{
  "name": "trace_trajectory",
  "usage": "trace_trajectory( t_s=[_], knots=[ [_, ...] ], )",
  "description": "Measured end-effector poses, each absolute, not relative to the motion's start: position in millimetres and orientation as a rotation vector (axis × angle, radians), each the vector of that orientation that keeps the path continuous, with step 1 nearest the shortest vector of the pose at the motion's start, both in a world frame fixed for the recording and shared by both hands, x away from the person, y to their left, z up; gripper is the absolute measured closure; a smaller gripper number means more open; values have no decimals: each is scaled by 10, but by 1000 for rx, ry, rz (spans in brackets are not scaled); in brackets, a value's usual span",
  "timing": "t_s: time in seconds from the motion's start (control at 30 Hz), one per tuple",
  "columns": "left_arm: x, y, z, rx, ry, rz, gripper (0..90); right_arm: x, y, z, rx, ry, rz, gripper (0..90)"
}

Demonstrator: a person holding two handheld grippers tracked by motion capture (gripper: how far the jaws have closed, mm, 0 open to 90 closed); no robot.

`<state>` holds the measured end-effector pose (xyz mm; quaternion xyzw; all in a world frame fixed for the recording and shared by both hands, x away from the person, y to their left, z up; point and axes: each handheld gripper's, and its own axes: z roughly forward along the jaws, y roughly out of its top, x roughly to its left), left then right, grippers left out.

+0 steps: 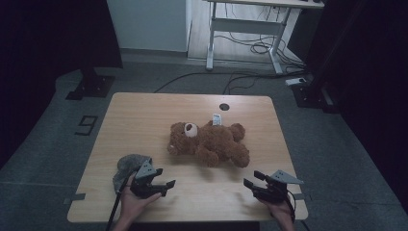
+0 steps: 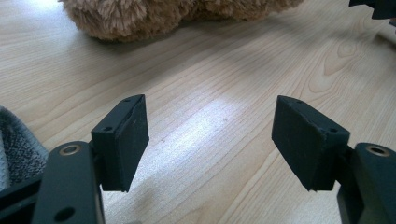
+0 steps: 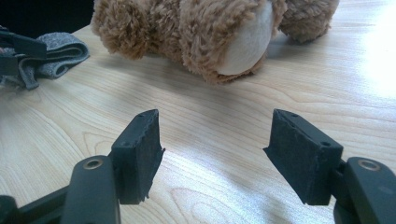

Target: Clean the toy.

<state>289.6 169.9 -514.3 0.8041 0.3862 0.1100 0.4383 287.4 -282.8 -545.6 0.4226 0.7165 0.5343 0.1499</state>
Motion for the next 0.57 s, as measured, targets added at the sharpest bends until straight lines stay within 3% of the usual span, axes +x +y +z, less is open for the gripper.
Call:
trace_trajectory(
  t_s=[0.57],
  knots=[
    [2879,1749,-5118,1976,972,301,279,2882,-2825,-5441,1209,2059,1531,334]
  ],
)
